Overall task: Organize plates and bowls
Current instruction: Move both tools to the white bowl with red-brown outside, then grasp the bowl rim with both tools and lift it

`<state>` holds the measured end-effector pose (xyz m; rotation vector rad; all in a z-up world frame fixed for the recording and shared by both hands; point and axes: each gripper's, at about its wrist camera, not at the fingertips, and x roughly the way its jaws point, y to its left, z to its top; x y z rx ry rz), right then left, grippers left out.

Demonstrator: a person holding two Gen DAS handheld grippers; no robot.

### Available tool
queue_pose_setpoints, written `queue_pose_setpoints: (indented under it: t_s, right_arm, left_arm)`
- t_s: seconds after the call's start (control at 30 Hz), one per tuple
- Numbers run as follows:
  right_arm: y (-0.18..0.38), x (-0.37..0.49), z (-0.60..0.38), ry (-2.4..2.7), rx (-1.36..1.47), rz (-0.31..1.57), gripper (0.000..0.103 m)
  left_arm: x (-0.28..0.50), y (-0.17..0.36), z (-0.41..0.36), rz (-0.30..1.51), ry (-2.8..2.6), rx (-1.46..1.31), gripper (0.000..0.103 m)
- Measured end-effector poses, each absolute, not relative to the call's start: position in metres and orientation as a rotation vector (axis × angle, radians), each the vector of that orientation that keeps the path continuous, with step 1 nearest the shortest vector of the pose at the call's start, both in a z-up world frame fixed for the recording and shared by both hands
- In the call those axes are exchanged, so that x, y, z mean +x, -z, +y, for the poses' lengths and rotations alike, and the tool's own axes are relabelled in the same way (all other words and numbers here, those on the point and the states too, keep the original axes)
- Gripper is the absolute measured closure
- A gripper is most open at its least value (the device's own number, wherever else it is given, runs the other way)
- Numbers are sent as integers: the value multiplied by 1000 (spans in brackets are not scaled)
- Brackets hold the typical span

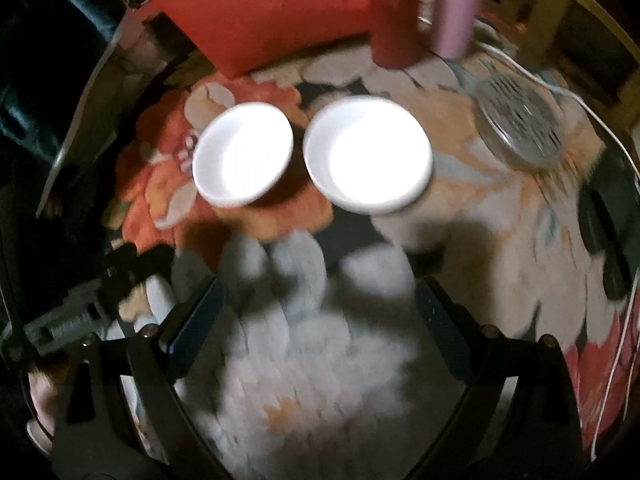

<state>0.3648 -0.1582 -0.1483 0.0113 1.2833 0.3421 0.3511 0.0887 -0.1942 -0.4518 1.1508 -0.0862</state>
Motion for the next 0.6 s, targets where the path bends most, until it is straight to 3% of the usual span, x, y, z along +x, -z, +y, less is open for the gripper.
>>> queue_pose_setpoints:
  t_s: [0.33, 0.53, 0.6]
  right_arm:
    - [166, 477, -118, -437, 48, 1296, 12]
    - [193, 518, -95, -483, 41, 1342, 25]
    - [203, 524, -88, -496, 32, 1366, 31]
  left_arm:
    - [409, 210, 104, 1184, 29, -439, 5]
    - [437, 228, 100, 1190, 30, -476, 23]
    - [440, 233, 98, 1194, 30, -493, 38]
